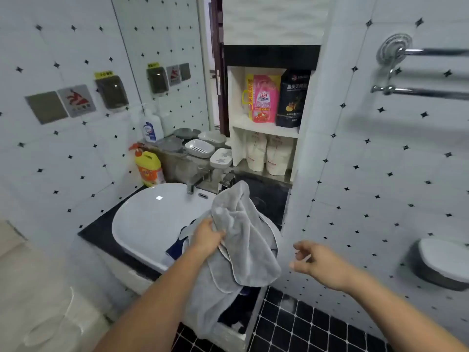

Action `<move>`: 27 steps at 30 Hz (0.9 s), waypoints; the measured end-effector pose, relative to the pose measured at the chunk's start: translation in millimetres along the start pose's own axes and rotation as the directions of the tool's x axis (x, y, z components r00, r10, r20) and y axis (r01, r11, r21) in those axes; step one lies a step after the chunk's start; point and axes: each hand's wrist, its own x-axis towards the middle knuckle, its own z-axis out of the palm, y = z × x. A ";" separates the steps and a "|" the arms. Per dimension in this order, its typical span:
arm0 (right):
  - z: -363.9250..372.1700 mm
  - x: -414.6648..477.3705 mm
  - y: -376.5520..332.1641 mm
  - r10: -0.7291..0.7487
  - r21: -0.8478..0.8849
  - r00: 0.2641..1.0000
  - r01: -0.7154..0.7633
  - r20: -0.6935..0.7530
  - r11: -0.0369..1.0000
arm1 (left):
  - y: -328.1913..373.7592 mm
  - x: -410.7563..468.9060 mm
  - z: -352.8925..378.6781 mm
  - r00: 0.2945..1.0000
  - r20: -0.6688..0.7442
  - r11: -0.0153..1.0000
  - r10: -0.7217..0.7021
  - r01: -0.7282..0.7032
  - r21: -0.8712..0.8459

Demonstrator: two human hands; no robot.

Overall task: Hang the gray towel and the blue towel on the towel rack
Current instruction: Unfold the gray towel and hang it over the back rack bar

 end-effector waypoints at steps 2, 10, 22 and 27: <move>-0.8 18.9 0.0 0.037 0.030 0.999 -0.037 -0.011 0.999 | 1.2 33.8 -3.0 0.999 -0.030 1.000 0.028 -0.028 0.000; -8.2 58.1 -0.6 0.114 0.020 0.993 -0.114 0.003 0.993 | 17.8 96.3 0.5 0.995 -0.020 0.988 0.096 -0.093 0.123; -76.3 48.4 -60.8 -0.277 0.026 0.874 0.313 -0.400 0.949 | 185.6 -4.5 -0.6 0.682 0.446 0.812 0.580 -0.529 -0.246; -112.9 3.7 -80.2 -0.423 0.092 0.787 0.512 -0.450 0.854 | 229.1 -77.6 19.3 0.549 0.452 0.676 0.703 -0.712 -0.187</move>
